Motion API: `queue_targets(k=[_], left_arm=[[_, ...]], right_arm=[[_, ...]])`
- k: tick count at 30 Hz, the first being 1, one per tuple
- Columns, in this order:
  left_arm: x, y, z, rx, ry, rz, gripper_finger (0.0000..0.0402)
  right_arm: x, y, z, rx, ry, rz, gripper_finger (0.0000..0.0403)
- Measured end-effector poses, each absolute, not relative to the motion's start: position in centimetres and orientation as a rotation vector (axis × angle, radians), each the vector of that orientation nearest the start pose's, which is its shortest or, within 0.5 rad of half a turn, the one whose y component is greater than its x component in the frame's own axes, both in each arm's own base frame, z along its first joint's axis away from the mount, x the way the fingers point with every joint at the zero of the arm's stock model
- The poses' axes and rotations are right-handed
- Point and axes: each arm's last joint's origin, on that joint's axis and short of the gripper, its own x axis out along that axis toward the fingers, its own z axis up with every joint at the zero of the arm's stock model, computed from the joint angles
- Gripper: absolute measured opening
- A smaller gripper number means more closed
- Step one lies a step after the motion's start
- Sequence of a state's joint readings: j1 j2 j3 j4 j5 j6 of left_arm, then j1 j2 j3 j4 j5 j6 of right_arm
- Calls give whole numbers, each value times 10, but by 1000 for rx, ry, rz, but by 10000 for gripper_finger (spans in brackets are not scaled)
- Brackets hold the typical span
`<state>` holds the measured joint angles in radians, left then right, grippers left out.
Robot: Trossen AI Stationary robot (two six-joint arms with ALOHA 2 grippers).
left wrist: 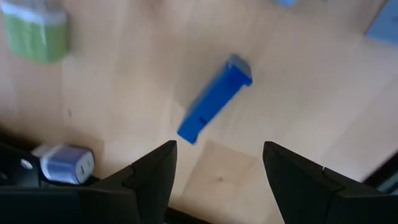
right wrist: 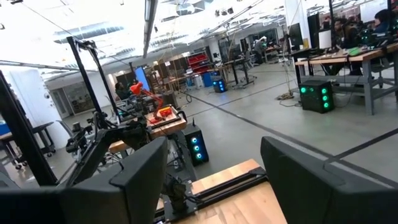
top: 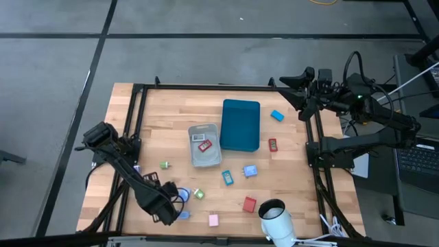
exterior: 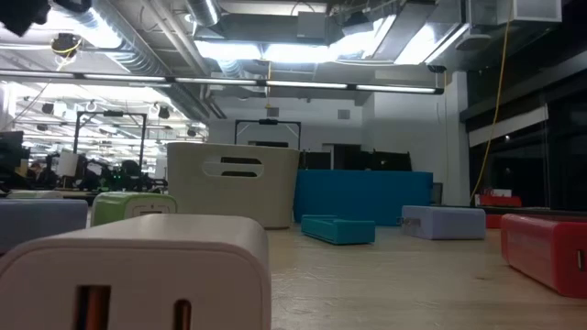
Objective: Pick & Place Office items
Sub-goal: Put the dark blue timer into the gray bin
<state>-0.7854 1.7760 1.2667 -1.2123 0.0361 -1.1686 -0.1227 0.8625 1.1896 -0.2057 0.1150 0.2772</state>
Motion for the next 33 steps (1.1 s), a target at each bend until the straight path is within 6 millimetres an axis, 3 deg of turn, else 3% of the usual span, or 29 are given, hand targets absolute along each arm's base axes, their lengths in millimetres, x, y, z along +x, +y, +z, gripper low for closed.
queue_targets(k=[6, 18, 24, 30, 33], left_arm=[[219, -210, 196, -170, 1642, 356, 235], [209, -206, 160, -255, 1720, 274, 228], [210, -206, 150, -314, 1686, 268, 172], [208, -200, 144, -422, 1695, 413, 61], [211, -195, 151, -495, 1652, 466, 52]], right_arm=[[160, -23, 449, 275, -137, -221, 265], [163, -23, 448, 271, -130, -219, 265], [163, -23, 448, 269, -130, -219, 265], [163, -23, 448, 267, -131, -220, 265], [163, -23, 448, 267, -132, -220, 265]])
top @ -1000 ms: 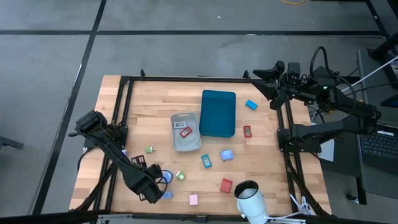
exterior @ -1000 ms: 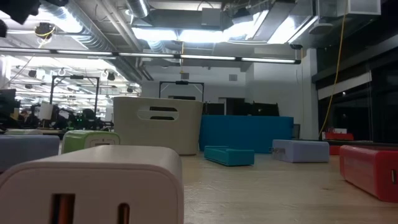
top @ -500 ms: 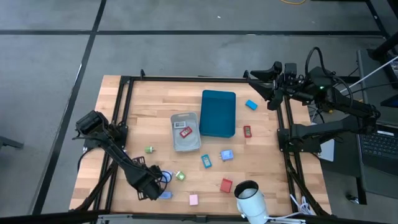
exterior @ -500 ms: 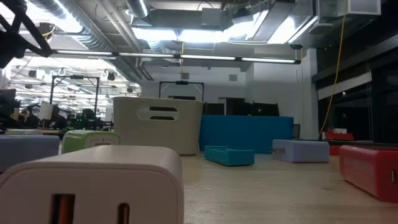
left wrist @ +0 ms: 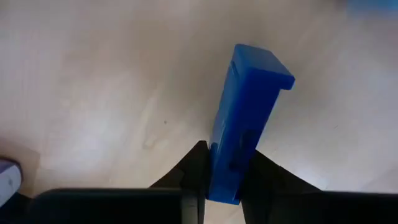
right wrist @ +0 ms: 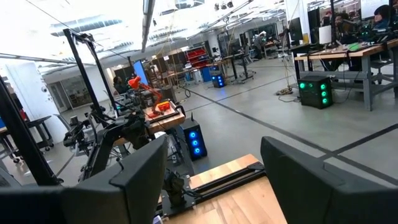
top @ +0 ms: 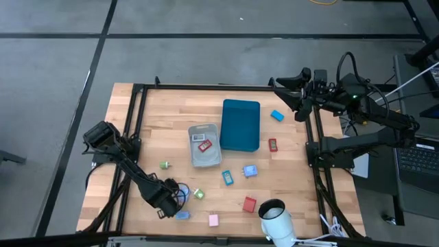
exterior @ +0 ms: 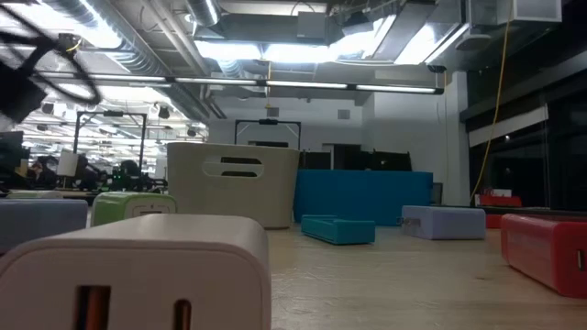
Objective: Pick & Place Office items
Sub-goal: Put the dark blue timer into the gray bin
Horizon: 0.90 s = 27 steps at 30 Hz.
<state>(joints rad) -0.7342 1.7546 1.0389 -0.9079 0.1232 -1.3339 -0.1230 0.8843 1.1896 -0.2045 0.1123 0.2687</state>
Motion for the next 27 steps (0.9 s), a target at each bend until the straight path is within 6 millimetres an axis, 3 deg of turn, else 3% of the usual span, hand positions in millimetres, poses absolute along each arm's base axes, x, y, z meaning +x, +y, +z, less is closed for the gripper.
queue_targets(k=[7, 15, 19, 24, 27], left_arm=[[215, -167, 201, -649, 1361, 539, 52], [209, -103, 266, -744, 876, 660, 52], [219, -68, 280, -713, 756, 692, 52], [258, -28, 289, -694, 604, 576, 52], [280, -2, 279, -706, 597, 553, 52]], right_arm=[[163, -24, 449, 266, -142, -223, 265], [164, -26, 449, 266, -140, -237, 265], [166, -26, 448, 266, -139, -238, 265], [167, -27, 450, 265, -157, -235, 265], [167, -27, 450, 259, -158, -235, 265]])
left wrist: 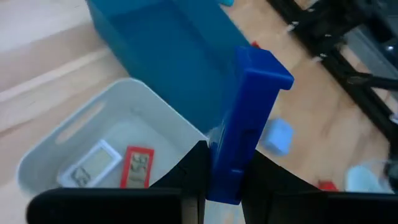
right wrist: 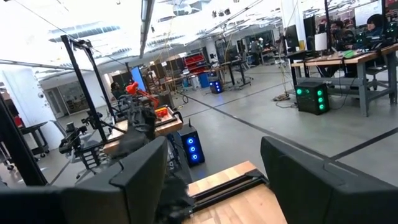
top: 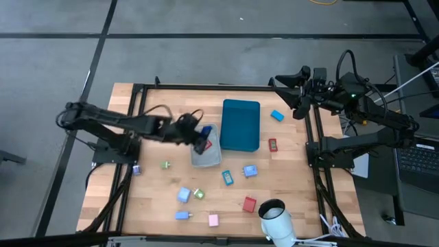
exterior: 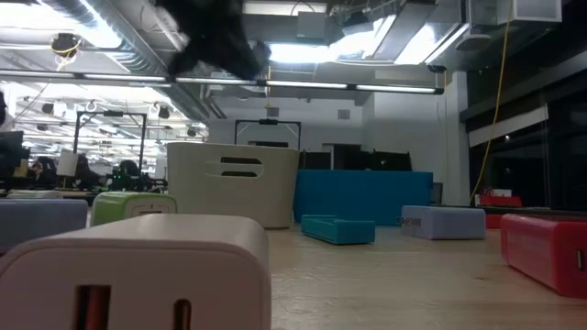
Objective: Pick & Place Office items
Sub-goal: Put the dark blue timer into the gray bin
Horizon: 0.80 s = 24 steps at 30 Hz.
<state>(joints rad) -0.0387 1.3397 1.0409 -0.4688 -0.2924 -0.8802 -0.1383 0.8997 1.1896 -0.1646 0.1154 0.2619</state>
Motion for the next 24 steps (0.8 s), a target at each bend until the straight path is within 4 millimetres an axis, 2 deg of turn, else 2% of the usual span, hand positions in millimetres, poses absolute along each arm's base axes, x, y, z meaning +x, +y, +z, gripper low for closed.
queue_targets(k=[2, 5, 13, 17, 21, 24], left_arm=[[290, 13, 264, -711, 667, 560, 52], [300, 22, 238, -695, 818, 523, 52], [319, 6, 188, -669, 1082, 347, 52], [323, -1, 175, -683, 1155, 264, 52], [323, -3, 172, -695, 1174, 242, 54], [323, -2, 173, -696, 1170, 248, 90]], right_arm=[[167, -27, 450, 259, -158, -235, 265], [167, -27, 450, 259, -158, -235, 265], [167, -26, 450, 252, -157, -232, 265], [167, -26, 450, 247, -156, -232, 265], [167, -26, 450, 243, -156, -232, 265], [167, -27, 450, 240, -155, -233, 265]])
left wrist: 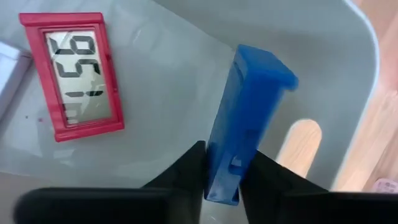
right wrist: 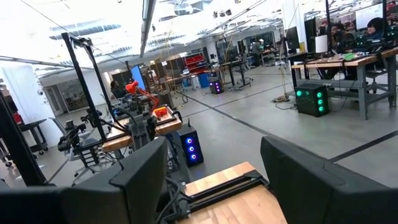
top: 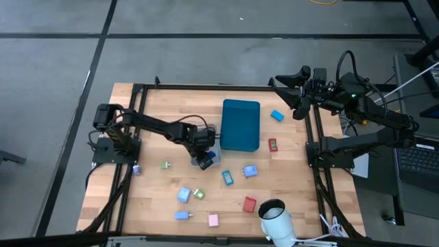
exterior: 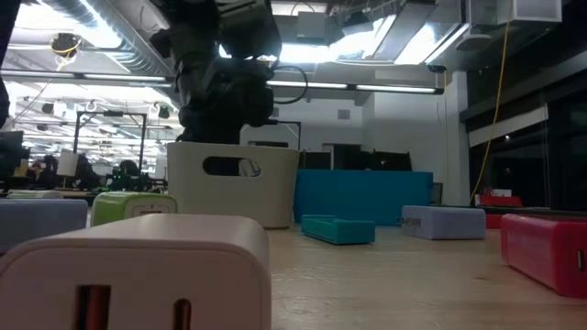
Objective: Pick & Place Office items
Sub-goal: Put the dark blue timer into the gray bin, then put the left light blue timer into the gray bin
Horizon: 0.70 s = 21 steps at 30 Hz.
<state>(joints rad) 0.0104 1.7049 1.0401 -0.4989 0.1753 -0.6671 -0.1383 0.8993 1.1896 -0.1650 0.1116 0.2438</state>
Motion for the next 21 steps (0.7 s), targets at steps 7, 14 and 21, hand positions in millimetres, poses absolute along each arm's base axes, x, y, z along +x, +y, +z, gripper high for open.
queue_targets(k=[7, 14, 21], left_arm=[[323, -1, 174, -705, 1171, 243, 177], [328, 2, 203, -610, 1101, 285, 196], [327, 17, 277, -479, 940, 336, 197]], right_arm=[[167, -26, 450, 239, -155, -233, 265], [167, -27, 450, 223, -153, -234, 265], [167, -27, 450, 224, -153, -235, 265]])
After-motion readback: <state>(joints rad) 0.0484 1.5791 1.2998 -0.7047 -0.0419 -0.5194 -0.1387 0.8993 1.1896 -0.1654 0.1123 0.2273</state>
